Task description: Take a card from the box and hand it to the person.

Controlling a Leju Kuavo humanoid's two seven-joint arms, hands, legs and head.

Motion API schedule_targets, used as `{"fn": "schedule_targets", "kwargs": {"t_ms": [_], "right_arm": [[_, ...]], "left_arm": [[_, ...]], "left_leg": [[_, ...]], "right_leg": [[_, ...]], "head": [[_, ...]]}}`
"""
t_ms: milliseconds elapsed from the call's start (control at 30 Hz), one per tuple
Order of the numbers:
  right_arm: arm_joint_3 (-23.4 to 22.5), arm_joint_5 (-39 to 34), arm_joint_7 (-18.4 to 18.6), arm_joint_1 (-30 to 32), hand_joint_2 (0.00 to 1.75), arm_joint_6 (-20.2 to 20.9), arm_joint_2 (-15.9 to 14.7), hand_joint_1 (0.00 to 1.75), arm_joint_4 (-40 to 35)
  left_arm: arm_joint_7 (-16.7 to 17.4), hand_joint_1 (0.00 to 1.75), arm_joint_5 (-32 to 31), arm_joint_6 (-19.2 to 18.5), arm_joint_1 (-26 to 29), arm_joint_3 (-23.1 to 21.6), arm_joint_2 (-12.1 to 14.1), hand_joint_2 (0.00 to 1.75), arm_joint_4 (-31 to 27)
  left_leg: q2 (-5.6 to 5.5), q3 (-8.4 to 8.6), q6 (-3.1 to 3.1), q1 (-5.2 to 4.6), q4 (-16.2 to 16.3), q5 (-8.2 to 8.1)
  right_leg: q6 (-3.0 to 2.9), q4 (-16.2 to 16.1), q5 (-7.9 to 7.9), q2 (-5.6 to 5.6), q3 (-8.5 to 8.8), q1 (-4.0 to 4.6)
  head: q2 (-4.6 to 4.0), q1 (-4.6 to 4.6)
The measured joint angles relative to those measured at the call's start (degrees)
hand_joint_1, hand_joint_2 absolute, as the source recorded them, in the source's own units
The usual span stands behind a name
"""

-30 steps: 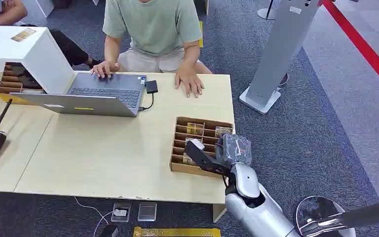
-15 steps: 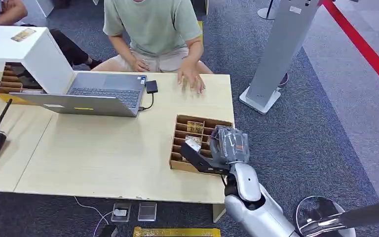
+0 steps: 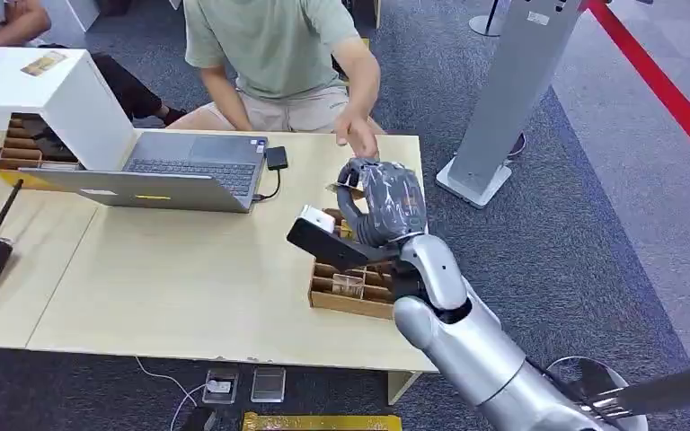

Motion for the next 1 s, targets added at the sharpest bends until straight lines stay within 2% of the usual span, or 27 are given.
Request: {"fn": "schedule_targets", "kwargs": {"t_ms": [167, 433, 467, 633, 833, 933, 1000], "right_arm": [[1.81, -1.74, -0.48, -8.88, 1.75, -0.37, 5.05, 1.61, 14.82], [3.74, -0.5, 1.75, -14.2, 1.75, 0.51, 9.9, 1.61, 28.71], [3.93, -0.39, 1.84, -14.51, 1.75, 0.64, 10.34, 0.0, 30.0], [5.42, 0.27, 1.84, -15.39, 1.75, 0.26, 12.08, 0.0, 35.12], [6.1, -0.65, 1.66, -15.6, 1.75, -1.4, 12.24, 0.0, 37.13], [6.18, -1.83, 1.07, -15.84, 1.75, -2.95, 12.21, 0.0, 37.5], [6.21, -2.75, 0.07, -16.16, 1.75, -5.44, 12.1, 0.0, 37.5]], "left_arm": [[0.07, 0.0, -0.5, -0.54, -0.44, -0.22, 0.0, 0.0, 0.0], [-0.09, 0.0, -0.33, -0.79, -0.37, -0.55, 0.07, 0.0, 0.0], [-0.11, 0.0, -0.15, -0.77, -0.27, -0.55, 0.07, 0.0, 0.0], [0.59, 0.0, -0.11, -0.87, -0.1, -0.55, 0.07, 0.0, 0.0], [1.27, 0.0, -0.37, -0.83, -0.01, -0.57, 0.07, 0.0, 0.0], [1.18, 0.0, -0.35, -0.74, -0.04, -0.57, 0.07, 0.0, 0.0], [1.05, 0.0, -0.13, -0.66, -0.09, -0.57, 0.07, 0.0, 0.0]], "left_leg": [[-0.01, -0.01, -0.01, 0.0, 0.0, 0.02], [-0.02, -0.04, -0.01, 0.0, 0.0, 0.01], [-0.02, -0.04, -0.01, 0.0, 0.0, 0.01], [-0.01, -0.03, -0.01, 0.0, 0.0, 0.01], [0.0, -0.03, -0.01, 0.0, 0.0, 0.02], [0.0, -0.02, -0.01, 0.0, 0.01, 0.02], [0.01, -0.02, -0.01, 0.0, 0.01, 0.02]], "right_leg": [[0.0, 0.01, 0.0, -0.01, 0.0, 0.0], [-0.01, 0.01, 0.0, -0.01, -0.05, 0.0], [-0.01, 0.01, 0.0, -0.01, -0.05, 0.0], [-0.01, 0.0, 0.0, 0.0, -0.06, 0.0], [-0.01, 0.01, 0.01, 0.01, -0.07, 0.0], [-0.01, 0.01, 0.01, 0.01, -0.07, 0.0], [-0.02, 0.01, 0.01, 0.01, -0.07, 0.0]], "head": [[0.02, -0.13], [0.0, -0.07], [0.02, -0.07], [0.0, -0.09], [0.02, -0.09], [0.0, -0.09], [0.0, -0.09]]}}
